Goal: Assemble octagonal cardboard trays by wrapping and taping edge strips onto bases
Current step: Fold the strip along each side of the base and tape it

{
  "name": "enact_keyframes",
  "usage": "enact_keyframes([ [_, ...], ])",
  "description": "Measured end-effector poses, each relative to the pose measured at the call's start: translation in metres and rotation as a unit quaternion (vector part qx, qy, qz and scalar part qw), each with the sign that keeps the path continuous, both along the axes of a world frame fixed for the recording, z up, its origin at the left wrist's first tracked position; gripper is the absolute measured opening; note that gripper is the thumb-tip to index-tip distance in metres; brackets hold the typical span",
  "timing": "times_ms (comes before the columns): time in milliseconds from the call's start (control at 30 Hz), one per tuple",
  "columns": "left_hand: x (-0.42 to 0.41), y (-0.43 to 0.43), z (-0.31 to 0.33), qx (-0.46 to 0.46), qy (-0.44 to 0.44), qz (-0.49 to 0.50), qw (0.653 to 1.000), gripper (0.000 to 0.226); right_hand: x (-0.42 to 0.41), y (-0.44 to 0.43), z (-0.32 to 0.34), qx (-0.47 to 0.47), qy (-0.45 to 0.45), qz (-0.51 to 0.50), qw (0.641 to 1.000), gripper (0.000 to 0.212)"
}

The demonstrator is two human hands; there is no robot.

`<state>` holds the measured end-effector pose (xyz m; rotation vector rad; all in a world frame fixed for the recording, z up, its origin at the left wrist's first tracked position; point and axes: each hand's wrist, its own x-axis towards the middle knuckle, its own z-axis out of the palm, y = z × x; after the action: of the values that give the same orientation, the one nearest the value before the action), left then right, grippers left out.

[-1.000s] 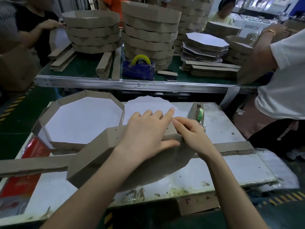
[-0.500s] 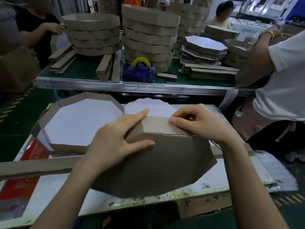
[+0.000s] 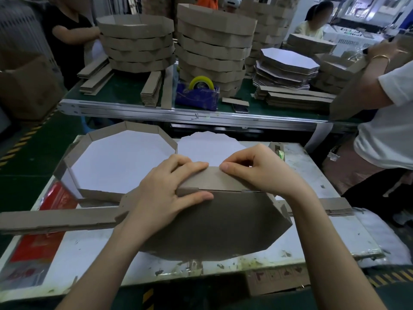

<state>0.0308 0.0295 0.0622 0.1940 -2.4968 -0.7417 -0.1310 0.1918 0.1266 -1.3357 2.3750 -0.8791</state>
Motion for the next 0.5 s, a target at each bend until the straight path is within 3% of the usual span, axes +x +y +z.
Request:
enact_keyframes([
  [67, 0.000, -0.001, 0.000, 0.005, 0.010, 0.007, 1.000, 0.062, -0.004, 0.005, 0.000, 0.022, -0.013, -0.025, 0.999, 0.025],
  [233, -0.003, -0.001, 0.001, 0.006, 0.006, 0.016, 1.000, 0.065, -0.005, 0.008, 0.002, -0.036, -0.070, -0.049, 0.996, 0.025],
  [500, -0.003, -0.001, 0.000, 0.010, 0.018, 0.011, 1.000, 0.057, 0.003, 0.006, -0.011, -0.054, -0.093, -0.076, 0.991, 0.024],
])
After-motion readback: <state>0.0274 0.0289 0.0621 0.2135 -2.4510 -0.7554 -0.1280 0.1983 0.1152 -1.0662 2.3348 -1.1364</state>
